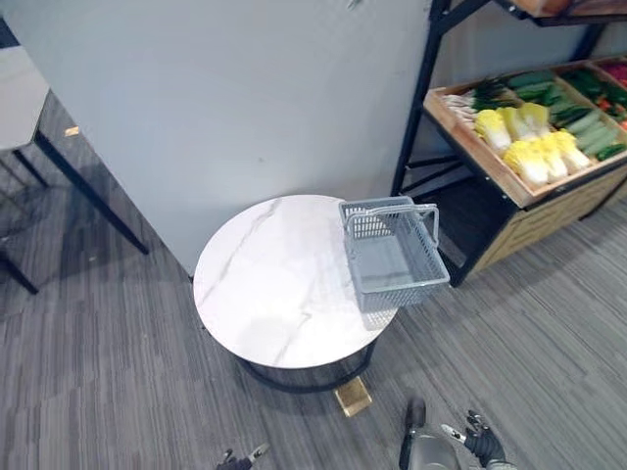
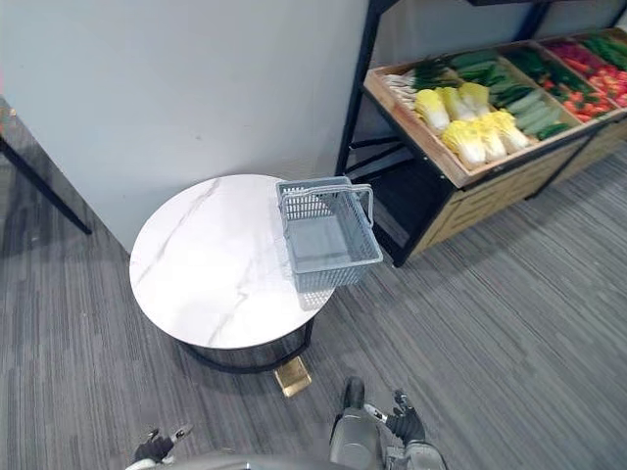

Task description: Pick vegetable in the basket

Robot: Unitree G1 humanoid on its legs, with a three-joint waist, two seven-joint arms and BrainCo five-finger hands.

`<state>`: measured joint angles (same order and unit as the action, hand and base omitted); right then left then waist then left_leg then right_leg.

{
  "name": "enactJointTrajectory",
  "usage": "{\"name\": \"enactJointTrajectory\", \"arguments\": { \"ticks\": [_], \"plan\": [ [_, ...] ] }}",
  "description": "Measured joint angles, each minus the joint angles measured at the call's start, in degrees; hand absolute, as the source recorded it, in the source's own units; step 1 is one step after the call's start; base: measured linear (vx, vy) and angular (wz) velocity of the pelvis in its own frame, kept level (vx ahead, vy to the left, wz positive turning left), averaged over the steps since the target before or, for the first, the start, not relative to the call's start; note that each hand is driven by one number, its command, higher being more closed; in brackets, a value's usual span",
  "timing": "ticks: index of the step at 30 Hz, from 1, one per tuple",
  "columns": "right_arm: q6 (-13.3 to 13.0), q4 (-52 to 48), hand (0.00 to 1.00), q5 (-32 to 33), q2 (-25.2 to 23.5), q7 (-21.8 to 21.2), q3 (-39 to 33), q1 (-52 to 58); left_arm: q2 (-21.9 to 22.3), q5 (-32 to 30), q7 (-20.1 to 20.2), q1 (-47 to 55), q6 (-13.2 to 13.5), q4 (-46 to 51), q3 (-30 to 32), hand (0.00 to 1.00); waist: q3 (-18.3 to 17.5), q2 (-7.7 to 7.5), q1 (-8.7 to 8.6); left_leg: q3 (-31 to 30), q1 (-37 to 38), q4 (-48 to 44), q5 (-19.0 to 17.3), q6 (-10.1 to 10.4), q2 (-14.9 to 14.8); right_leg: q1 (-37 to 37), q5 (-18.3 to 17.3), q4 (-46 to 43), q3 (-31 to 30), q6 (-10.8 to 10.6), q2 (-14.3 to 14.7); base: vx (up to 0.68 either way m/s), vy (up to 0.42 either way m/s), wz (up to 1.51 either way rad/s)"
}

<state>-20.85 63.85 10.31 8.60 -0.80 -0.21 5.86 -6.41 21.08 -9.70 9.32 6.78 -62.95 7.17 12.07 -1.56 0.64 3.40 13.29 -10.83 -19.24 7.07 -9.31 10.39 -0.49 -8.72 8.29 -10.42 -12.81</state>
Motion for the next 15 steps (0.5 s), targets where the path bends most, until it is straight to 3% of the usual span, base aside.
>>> {"name": "enactJointTrajectory", "arguments": {
  "ticks": [1, 2, 3, 4, 5, 9, 12, 13, 14, 15],
  "plan": [
    [-0.21, -0.14, 0.0, 0.02, 0.99, -0.23, 0.01, -0.09, 1.72, 1.04, -0.02, 0.76, 0.01, 0.02, 0.65, 0.0, -0.38, 2.01, -0.24, -0.91, 0.01, -1.22, -0.63, -0.01, -2.45, 0.4, -0.02, -4.29, 0.52, 0.03, 1.58, 0.34, -0.435, 0.63],
    [-0.29, -0.18, 0.0, 0.02, 1.35, -0.36, 0.02, -0.13, 2.21, 1.28, -0.14, 0.71, 0.04, -0.04, 0.97, 0.0, -0.39, 2.68, -0.24, -1.34, 0.3, -1.35, -0.87, -0.13, -3.43, 0.48, -0.07, -6.27, 0.53, 0.12, 2.25, 0.3, -0.412, 0.73],
    [-0.21, -0.16, 0.0, -0.03, 2.03, -0.86, 0.29, -0.12, 3.01, 1.28, -0.42, 0.65, -0.01, -0.39, 1.62, 0.0, -0.56, 3.56, -0.13, -2.36, 1.09, -1.0, -1.06, -0.4, -4.72, 0.68, -1.3, -9.85, 0.79, 2.02, 3.31, 0.21, -0.307, 0.52],
    [-0.04, -0.15, 0.0, -0.11, 2.29, -1.01, 0.66, -0.26, 3.32, 1.33, -0.75, 0.63, -0.06, -0.53, 2.21, 0.0, -0.65, 3.68, 0.13, -2.79, 1.2, -1.01, -0.58, -0.78, -5.02, 1.1, -2.65, -11.68, 0.93, 2.6, 3.48, 0.25, -0.355, 0.39],
    [0.42, -0.07, 0.0, -0.25, 2.4, -1.07, 0.81, -0.93, 3.69, 1.37, -1.36, 0.57, 0.0, -0.57, 3.03, 0.0, -0.72, 3.65, 1.03, -2.84, 1.38, -1.46, 1.3, -0.7, -5.25, 1.51, -4.4, -13.81, 1.21, 3.21, 3.45, 0.18, -0.251, 0.12],
    [0.98, 0.07, 0.0, -0.33, 2.12, -1.04, 4.1, -2.31, 3.49, 4.29, -1.52, 0.81, 0.27, -0.77, 3.57, 0.0, -1.46, 2.97, 0.93, -3.95, -3.57, -9.54, 7.89, -0.17, -6.34, -2.56, -5.4, -10.5, 4.61, 4.26, 3.58, 0.18, -0.245, 0.33],
    [1.08, 0.06, 0.0, -0.29, 1.62, -0.76, 5.19, -1.69, 2.8, 4.86, -2.32, 1.07, 1.38, -0.73, 2.38, 0.0, -2.85, 2.03, 0.91, -0.61, -8.61, -13.61, 15.28, 2.16, -8.51, -7.34, -3.27, -2.89, 8.86, 5.27, 4.47, 0.2, -0.159, 0.64],
    [1.28, 0.07, 0.0, -0.27, 1.13, -0.12, 5.11, -1.54, 2.17, 4.75, -2.53, 0.85, 1.62, -0.72, 1.85, 0.0, -2.81, 1.73, 0.95, 0.48, -10.11, -14.29, 17.1, 3.56, -9.11, -9.14, -1.48, -0.38, 10.29, 6.75, 4.28, 0.19, -0.074, 0.6],
    [1.37, 0.1, 0.0, -0.26, 0.99, 0.56, 5.0, -1.62, 2.18, 4.78, -2.54, 0.79, 1.84, -0.72, 1.72, 0.0, -2.5, 1.13, 1.17, 2.21, -10.45, -14.17, 15.85, 4.25, -9.32, -9.82, -0.95, 0.74, 10.67, 7.14, 4.14, 0.21, -0.055, 0.56],
    [1.45, 0.11, 0.0, -0.25, 0.69, 1.86, 4.34, -2.02, 2.22, 4.75, -2.56, 0.8, 2.08, -0.73, 1.45, 0.0, -2.47, 1.3, 1.11, 6.65, -11.14, -12.11, 11.83, 4.92, -8.62, -10.82, -0.52, 1.99, 11.67, 6.96, 3.32, 0.14, 0.001, 0.41]
  ]
}}
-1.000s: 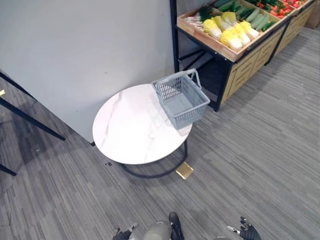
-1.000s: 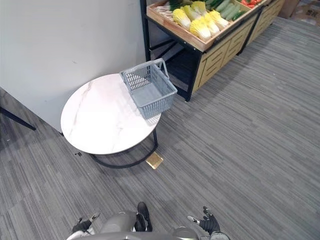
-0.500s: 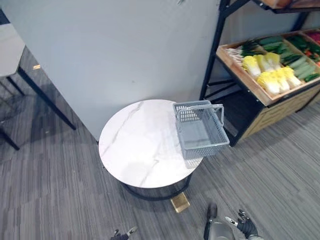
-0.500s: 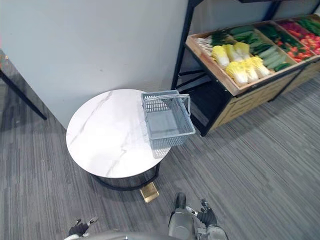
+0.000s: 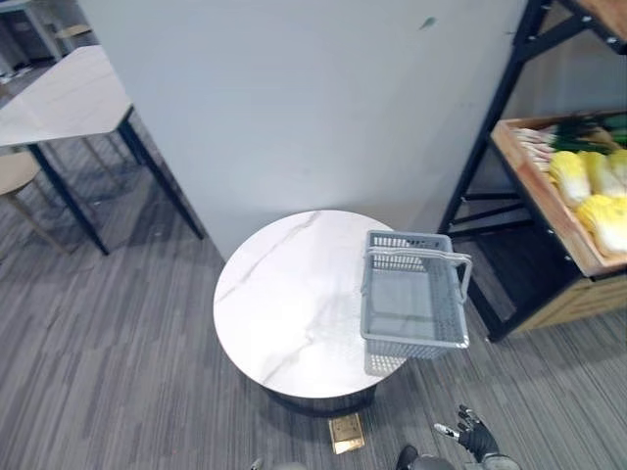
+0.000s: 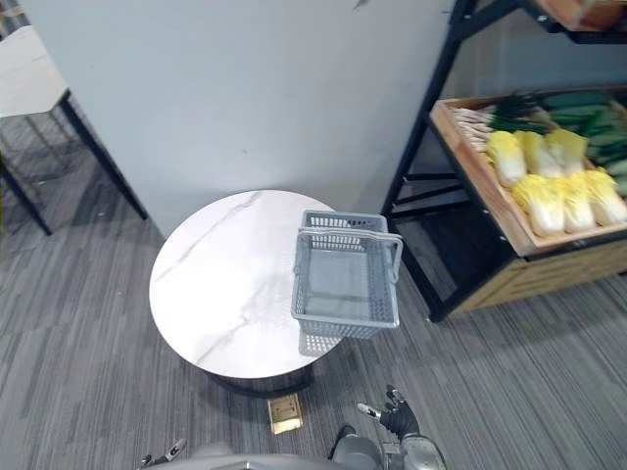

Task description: Pick vegetable in the basket

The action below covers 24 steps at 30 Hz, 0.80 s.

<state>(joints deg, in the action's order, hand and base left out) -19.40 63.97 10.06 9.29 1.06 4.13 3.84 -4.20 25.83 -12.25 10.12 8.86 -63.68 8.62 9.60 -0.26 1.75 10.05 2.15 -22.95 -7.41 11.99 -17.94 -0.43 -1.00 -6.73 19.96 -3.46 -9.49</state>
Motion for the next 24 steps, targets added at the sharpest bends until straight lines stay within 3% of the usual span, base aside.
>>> {"name": "enactJointTrajectory", "arguments": {
  "ticks": [1, 2, 3, 4, 5, 7, 15, 20, 22, 24],
  "plan": [
    [0.02, 0.01, 0.0, -0.01, -0.3, 0.82, -1.0, -0.15, -0.04, -0.03, 0.0, 0.0, 0.02, 0.0, -0.25, 0.0, 0.02, -0.03, -0.05, 1.79, -0.04, 2.09, -1.4, -0.04, 1.01, -0.27, 0.06, 0.18, 0.4, -0.09, -0.64, 0.13, 0.068, 0.52],
    [0.22, -0.01, 0.0, -0.08, -0.72, 3.03, -2.83, -0.35, -0.06, -1.0, -0.13, 0.0, 0.67, 0.06, -1.1, 0.0, 0.09, 0.22, -0.2, 4.44, 0.11, 8.34, -1.06, -1.03, 3.93, -1.22, 0.32, 0.68, 1.47, -0.52, -1.63, 0.08, 0.135, 0.48],
    [0.51, -0.06, 0.0, -0.16, -0.43, 5.02, -4.36, -0.35, 0.04, -2.74, -0.53, -0.01, 1.04, 0.38, -2.16, 0.0, -0.07, 1.41, -0.21, 5.17, 0.07, 13.76, 3.8, -3.02, 5.87, -1.72, 0.6, 1.07, 2.16, -1.11, -1.24, 0.06, 0.155, 0.42],
    [0.85, 0.03, 0.0, -0.39, -0.66, 6.23, -4.93, -0.36, -0.04, -3.8, -0.69, -0.08, 1.13, 0.44, -2.67, 0.0, 0.01, 1.7, -0.02, 6.81, 0.25, 14.58, 2.82, -4.14, 5.99, -2.15, 0.76, 1.88, 2.16, -1.4, -0.76, 0.04, 0.121, 0.3],
    [2.24, -0.06, 0.0, -1.29, -1.66, 8.89, -5.88, -0.52, -0.34, -4.76, -1.06, -0.28, 1.15, 0.52, -2.97, 0.0, -0.41, 1.34, 0.07, 6.4, 0.71, 16.5, 3.01, -4.28, 6.8, -2.75, 1.7, 3.84, 2.19, -2.58, -0.78, 0.02, 0.1, 0.16],
    [4.35, 0.03, 0.0, -2.74, -2.4, 13.21, -7.9, -0.52, -2.0, -5.23, -1.13, -0.23, 0.97, 0.46, -3.8, 0.0, 0.05, -0.77, 0.08, 6.37, 0.1, 17.06, 3.29, -4.71, 8.24, -2.84, 3.07, 6.05, 2.01, -3.53, -1.58, 0.0, 0.085, 0.07],
    [8.14, -1.27, 0.0, -5.86, 1.31, 28.98, -23.53, -3.71, -4.53, -15.67, 2.0, -1.33, 0.48, 1.26, -5.55, 0.0, 1.34, -2.13, 0.03, 9.29, 0.95, 23.69, 6.63, -5.84, 10.74, 1.46, 3.69, 5.58, -1.45, -4.23, -2.58, -0.03, 0.037, -0.17],
    [8.68, -12.07, 0.0, -7.81, 6.15, 36.9, -28.4, -8.55, -5.86, -15.31, 2.72, -1.81, -0.62, 3.34, -6.98, 0.0, 3.03, -3.15, 0.11, 10.69, 0.71, 25.05, 7.14, -5.77, 10.82, 3.21, 4.0, 5.46, -3.3, -4.11, -2.28, -0.01, -0.005, -0.16],
    [8.7, -23.55, 0.0, -13.21, 8.43, 39.47, -25.52, -11.95, -6.65, -14.86, 2.67, -2.06, -1.82, 4.77, -8.93, 0.0, 3.48, -3.14, 0.08, 11.42, -0.71, 24.99, 7.24, -5.9, 11.05, 5.54, 4.54, 5.28, -4.43, -3.97, -2.26, 0.03, 0.001, -0.17],
    [9.05, -32.33, 0.0, -17.4, 11.07, 39.35, -20.99, -14.03, -6.91, -14.75, 2.64, -2.32, -2.13, 5.96, -9.5, 0.0, 3.78, -3.01, 0.07, 11.41, -2.02, 24.77, 7.26, -5.94, 11.09, 6.99, 5.14, 5.06, -4.6, -3.65, -2.24, 0.04, -0.006, -0.03]
  ]
}}
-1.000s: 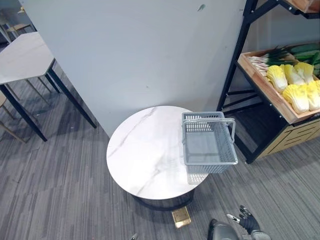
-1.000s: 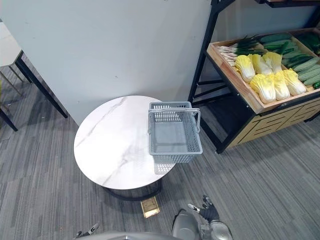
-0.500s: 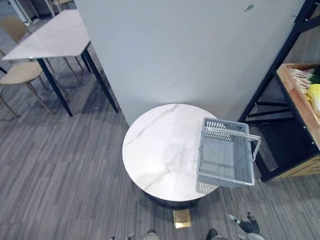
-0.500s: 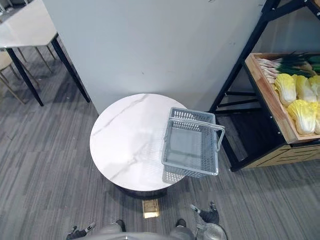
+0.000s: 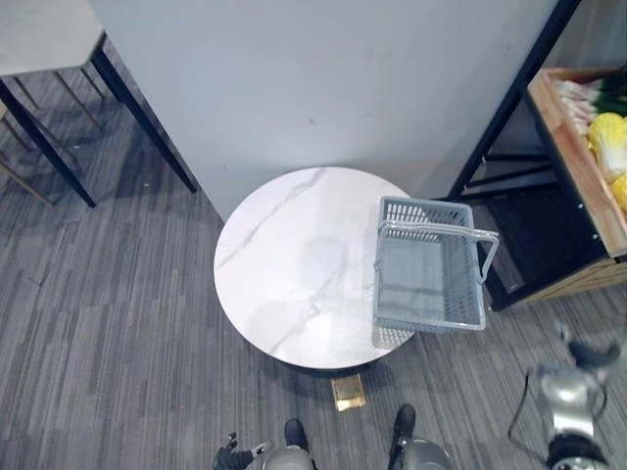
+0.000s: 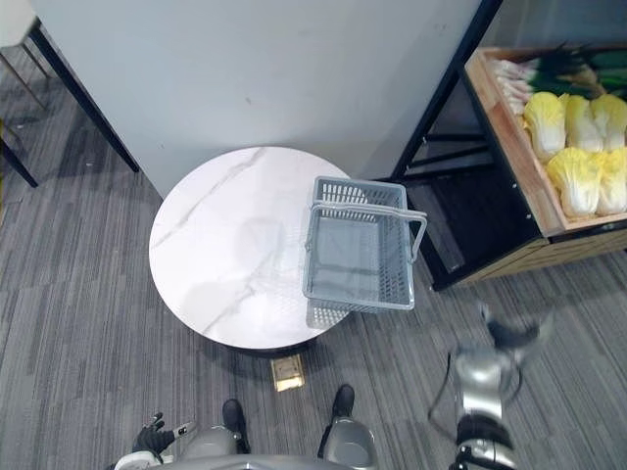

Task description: Pick vegetable in the basket

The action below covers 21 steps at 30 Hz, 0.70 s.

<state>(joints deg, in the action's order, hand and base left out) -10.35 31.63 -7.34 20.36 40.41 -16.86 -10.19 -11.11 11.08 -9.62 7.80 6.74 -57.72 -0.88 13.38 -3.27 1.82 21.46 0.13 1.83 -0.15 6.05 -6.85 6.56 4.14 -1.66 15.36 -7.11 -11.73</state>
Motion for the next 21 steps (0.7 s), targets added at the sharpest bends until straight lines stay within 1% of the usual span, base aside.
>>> {"name": "enactJointTrajectory", "arguments": {
  "ticks": [1, 2, 3, 6, 7, 8, 9, 11, 13, 15, 19, 21],
  "plan": [
    [0.18, -2.71, 0.0, -1.83, 0.91, -0.75, 1.55, -0.8, -0.05, 0.02, 0.0, -0.09, -0.27, 0.42, -0.02, 0.0, 0.22, 0.03, 0.05, -0.01, -0.17, 0.0, 0.01, 0.0, -0.02, 0.15, 0.11, 0.02, -0.09, 0.13, 0.07, 0.11, -0.024, 0.09],
    [-0.71, -9.78, 0.0, -13.76, 8.15, -9.3, 11.71, -7.29, -0.52, 0.13, 0.74, -0.81, -2.36, 1.28, -0.95, 0.0, 1.23, -0.37, 0.8, -0.64, -0.4, 0.01, -0.06, 0.06, -0.5, 0.1, 0.63, 0.03, -0.28, 0.81, 0.62, 0.11, -0.014, 0.17],
    [-1.13, -9.77, 0.0, -14.98, 8.67, -10.35, 11.82, -7.98, -0.5, 0.14, 0.94, -0.83, -2.37, 1.34, -0.97, 0.0, 1.29, -0.28, 0.79, -1.27, -0.75, -0.01, -0.06, 0.05, -0.52, 0.17, 1.11, 0.08, -0.19, 1.25, 0.63, 0.11, -0.007, 0.24],
    [-1.63, -9.69, 0.0, -15.21, 9.33, -11.33, 13.19, -8.31, -0.71, 0.15, 0.98, -0.8, -2.45, 1.36, -0.94, 0.0, 1.76, -0.7, 0.74, -1.65, -0.96, -0.05, -0.08, 0.01, -0.44, 0.21, 1.95, 0.1, -0.25, 1.19, 0.48, 0.02, 0.025, 0.07],
    [-1.52, -9.68, 0.0, -15.16, 10.62, -11.53, 15.42, -9.17, -0.82, 0.16, 0.99, -0.7, -2.42, 1.5, -0.96, 0.0, 2.09, -0.72, 0.88, -1.71, -1.03, -0.06, -0.08, 0.0, -0.4, 0.21, 2.23, 0.11, -0.31, 0.86, 0.38, -0.03, 0.031, -0.02],
    [-1.87, -9.68, 0.0, -15.52, 14.49, -13.12, 20.69, -11.33, -1.0, 0.11, 0.97, -0.71, -2.43, 1.59, -0.98, 0.0, 2.64, -1.01, 0.72, -1.7, -1.12, -0.09, -0.12, -0.1, -0.07, 0.22, 2.26, 0.37, -0.35, 0.82, 0.11, -0.05, 0.023, -0.02],
    [-2.88, -9.69, 0.0, -17.1, 18.42, -16.73, 25.31, -14.12, -1.05, 0.12, 0.95, -0.73, -2.34, 1.73, -1.02, 0.0, 3.08, -1.12, 0.78, -1.71, -1.41, -0.29, -0.11, -0.13, 0.18, 0.25, 2.31, 0.82, -0.29, 0.75, -0.07, -0.05, 0.008, 0.0],
    [-3.84, -9.69, 0.0, -17.6, 20.71, -20.26, 28.36, -16.85, -1.08, 0.12, 0.96, -0.74, -2.26, 1.8, -1.04, 0.0, 3.38, -1.06, 1.09, -2.14, -2.11, -0.92, -0.08, -0.16, 0.17, 0.36, 2.32, 1.05, -0.06, 0.73, -0.1, -0.04, -0.016, 0.06],
    [-4.33, -9.12, 0.0, -17.51, 20.99, -23.86, 28.69, -19.0, -0.49, 0.15, 1.14, -0.77, -1.81, 1.92, -1.04, 0.0, 3.81, -0.52, 1.95, -2.86, -2.54, -1.04, 0.19, -0.43, 0.05, 0.23, 2.32, 1.48, 0.2, 0.73, 0.06, -0.05, -0.042, 0.11],
    [-4.39, -7.71, 0.0, -17.46, 21.7, -25.85, 28.77, -20.48, -0.39, 0.15, 1.33, -0.74, -1.64, 2.44, -1.05, 0.0, 4.14, -0.22, 2.01, -3.73, -3.35, -1.04, 0.74, -0.58, 0.08, 0.41, 2.32, 1.54, 0.93, 0.73, 0.0, -0.05, -0.033, 0.21],
    [-4.77, -4.85, 0.0, -17.53, 23.64, -29.16, 31.4, -21.41, -0.41, 1.43, 1.37, -0.65, -0.9, 2.9, -1.45, 0.0, 4.15, -0.21, 2.11, -4.79, -3.93, -1.05, 1.29, -0.69, 0.14, 0.31, 2.32, 1.56, 1.64, 0.73, -0.05, -0.04, -0.011, 0.13],
    [-4.97, -2.92, 0.0, -17.56, 23.75, -30.22, 31.56, -21.54, -0.35, 1.66, 1.38, -0.31, -0.9, 2.93, -1.55, 0.0, 4.15, -0.21, 2.13, -4.91, -3.95, -1.01, 1.57, -0.79, 0.28, 0.29, 2.31, 1.59, 1.64, 0.73, -0.13, -0.04, -0.001, 0.03]
  ]
}}
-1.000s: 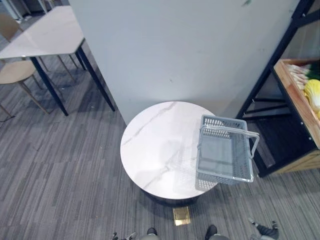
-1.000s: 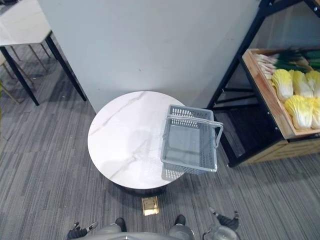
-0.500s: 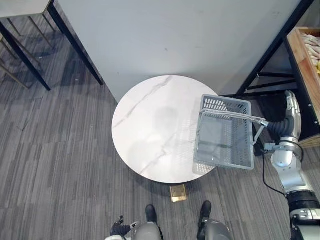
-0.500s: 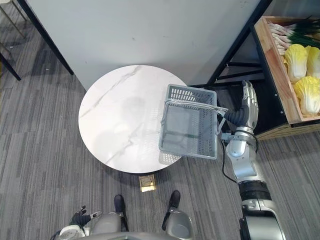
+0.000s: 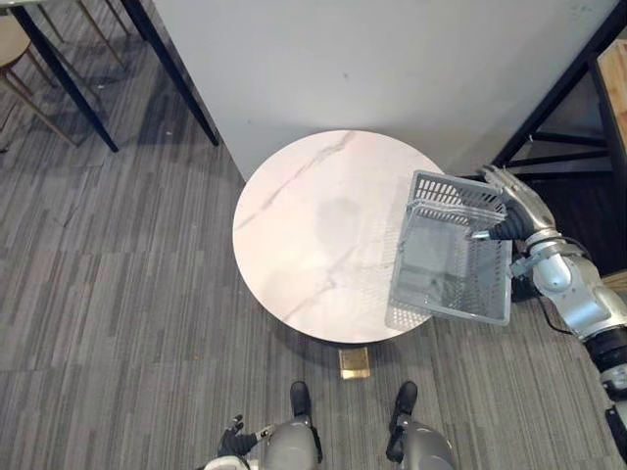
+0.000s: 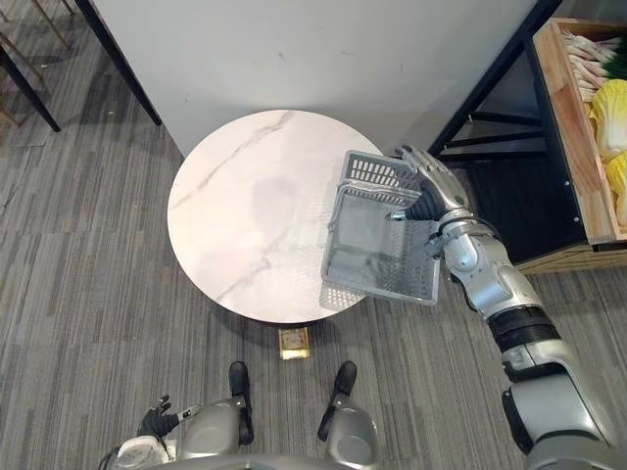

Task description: Pick vegetable in the basket

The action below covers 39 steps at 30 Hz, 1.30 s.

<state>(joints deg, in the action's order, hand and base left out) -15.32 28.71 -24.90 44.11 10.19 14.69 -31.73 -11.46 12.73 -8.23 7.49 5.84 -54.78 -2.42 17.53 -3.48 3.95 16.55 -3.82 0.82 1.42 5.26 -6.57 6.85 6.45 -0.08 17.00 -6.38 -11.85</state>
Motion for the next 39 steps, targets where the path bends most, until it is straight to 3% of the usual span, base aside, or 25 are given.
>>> {"name": "enactJointTrajectory", "arguments": {
  "ticks": [17, 24, 35, 36, 39],
  "plan": [
    [-0.37, 12.36, 0.0, 0.05, 2.7, -1.46, 1.82, -4.52, 0.09, 0.56, 0.21, 0.24, 0.26, 1.21, -1.39, 0.0, 1.75, 1.36, -0.17, -1.43, -0.14, 1.26, 1.58, -0.16, 0.56, 0.51, -0.05, 0.39, -0.44, 0.0, 0.01, -0.02, -0.002, 0.0],
    [-1.63, 12.75, 0.0, 0.05, 2.74, -1.04, 1.82, -6.28, 0.44, 0.57, 0.01, 0.79, 0.52, 2.27, -1.81, 0.0, 2.38, 2.11, -0.04, -1.72, -0.19, 1.62, 1.6, -0.19, 0.68, 0.63, -0.06, 0.4, -0.3, 0.0, 0.0, 0.0, 0.0, 0.0],
    [-1.56, 13.48, 0.0, 0.01, 2.74, -1.22, 2.04, -9.05, 0.61, 0.58, 0.02, 0.81, 1.19, 2.32, -1.91, 0.0, 3.99, 2.61, 0.32, -3.05, -0.97, 1.35, 1.8, -0.4, 0.81, 0.59, -0.14, 0.31, 0.83, 0.13, -0.2, 0.0, -0.001, 0.05],
    [-1.15, 15.0, 0.0, 0.03, 2.74, -2.17, 3.32, -9.88, 0.82, 0.67, 0.01, 0.82, 1.16, 2.37, -1.93, 0.0, 4.3, 2.79, 1.21, -3.48, -1.13, 1.32, 1.8, -0.4, 0.83, 0.57, -0.3, -0.05, 1.23, 0.32, -0.29, 0.03, 0.005, 0.12],
    [-1.14, 15.0, 0.0, 0.03, 2.74, -2.75, 3.73, -10.02, 0.8, 0.69, -0.03, 0.82, 1.17, 2.57, -1.9, 0.0, 4.86, 2.77, 1.2, -3.54, -1.16, 1.17, 1.8, -0.4, 0.84, 0.55, -0.35, -0.17, 1.24, 0.38, -0.33, 0.01, 0.002, 0.03]
  ]
}}
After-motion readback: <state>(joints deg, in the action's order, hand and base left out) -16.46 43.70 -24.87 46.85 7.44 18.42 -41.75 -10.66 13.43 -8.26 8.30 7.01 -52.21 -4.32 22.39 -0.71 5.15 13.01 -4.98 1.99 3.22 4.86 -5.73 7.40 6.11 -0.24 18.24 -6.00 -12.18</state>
